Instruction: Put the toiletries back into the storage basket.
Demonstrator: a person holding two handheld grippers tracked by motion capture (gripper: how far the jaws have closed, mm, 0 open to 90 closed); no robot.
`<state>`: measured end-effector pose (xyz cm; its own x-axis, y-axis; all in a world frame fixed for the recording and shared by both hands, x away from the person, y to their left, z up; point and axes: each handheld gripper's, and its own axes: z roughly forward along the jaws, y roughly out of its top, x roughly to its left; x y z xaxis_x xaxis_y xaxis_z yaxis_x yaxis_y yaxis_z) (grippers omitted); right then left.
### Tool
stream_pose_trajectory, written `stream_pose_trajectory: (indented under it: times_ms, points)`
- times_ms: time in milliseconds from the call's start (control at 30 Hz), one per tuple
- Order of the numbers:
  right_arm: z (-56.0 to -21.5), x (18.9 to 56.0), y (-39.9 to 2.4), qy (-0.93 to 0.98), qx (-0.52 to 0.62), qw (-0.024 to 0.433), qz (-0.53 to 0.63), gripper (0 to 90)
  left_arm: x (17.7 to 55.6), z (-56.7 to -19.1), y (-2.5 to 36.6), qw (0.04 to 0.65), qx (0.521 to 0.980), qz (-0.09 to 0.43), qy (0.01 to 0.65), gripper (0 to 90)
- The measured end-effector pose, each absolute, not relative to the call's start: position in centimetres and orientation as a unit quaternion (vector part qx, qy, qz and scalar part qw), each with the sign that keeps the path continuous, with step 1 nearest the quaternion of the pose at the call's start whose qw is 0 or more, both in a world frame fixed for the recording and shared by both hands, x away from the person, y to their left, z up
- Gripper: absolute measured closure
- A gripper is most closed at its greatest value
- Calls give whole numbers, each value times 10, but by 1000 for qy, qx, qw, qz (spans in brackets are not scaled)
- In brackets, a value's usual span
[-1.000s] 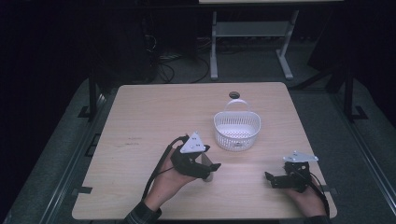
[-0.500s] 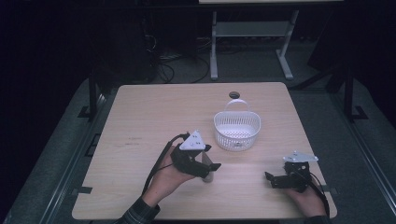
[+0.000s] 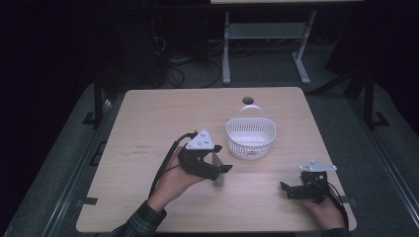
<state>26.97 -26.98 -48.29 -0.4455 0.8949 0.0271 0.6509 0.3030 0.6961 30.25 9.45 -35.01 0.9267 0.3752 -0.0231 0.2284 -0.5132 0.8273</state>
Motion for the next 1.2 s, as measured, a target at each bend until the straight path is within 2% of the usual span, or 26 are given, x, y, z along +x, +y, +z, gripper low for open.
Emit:
stream_pose_trajectory:
  times_ms: [1200]
  points:
    - [-483, 270, -270, 785, 492, 187, 326, 0, 337, -316, 96, 474, 857, 88, 179, 301]
